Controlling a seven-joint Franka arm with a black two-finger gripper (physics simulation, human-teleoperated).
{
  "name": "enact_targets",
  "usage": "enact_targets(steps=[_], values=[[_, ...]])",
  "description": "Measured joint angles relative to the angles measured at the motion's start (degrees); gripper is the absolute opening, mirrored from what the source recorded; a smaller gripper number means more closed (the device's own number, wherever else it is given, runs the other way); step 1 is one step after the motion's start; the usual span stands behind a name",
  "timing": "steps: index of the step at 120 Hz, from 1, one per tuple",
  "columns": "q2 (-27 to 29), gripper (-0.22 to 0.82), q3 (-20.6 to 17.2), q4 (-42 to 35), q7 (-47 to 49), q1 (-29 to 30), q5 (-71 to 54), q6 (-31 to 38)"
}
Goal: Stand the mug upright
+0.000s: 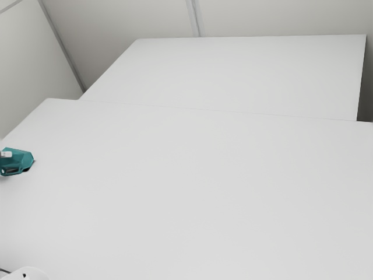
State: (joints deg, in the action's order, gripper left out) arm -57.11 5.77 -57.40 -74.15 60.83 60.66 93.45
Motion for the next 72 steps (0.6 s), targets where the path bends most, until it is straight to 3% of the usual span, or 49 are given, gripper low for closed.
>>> enact_targets(steps=[11, 29, 50, 72], values=[[0.0, 0.55, -0.1, 0.0, -0.4, -0.2, 0.0, -0.1], [0.2, 0.22, -0.1, 0.0, -0.9, -0.4, 0.1, -0.2], [1.8, -0.01, -0.3, 0.1, -1.2, -1.6, 0.0, 0.1], [2.7, -0.11, -0.5, 0.1, -1.3, -3.0, 0.0, 0.3]])
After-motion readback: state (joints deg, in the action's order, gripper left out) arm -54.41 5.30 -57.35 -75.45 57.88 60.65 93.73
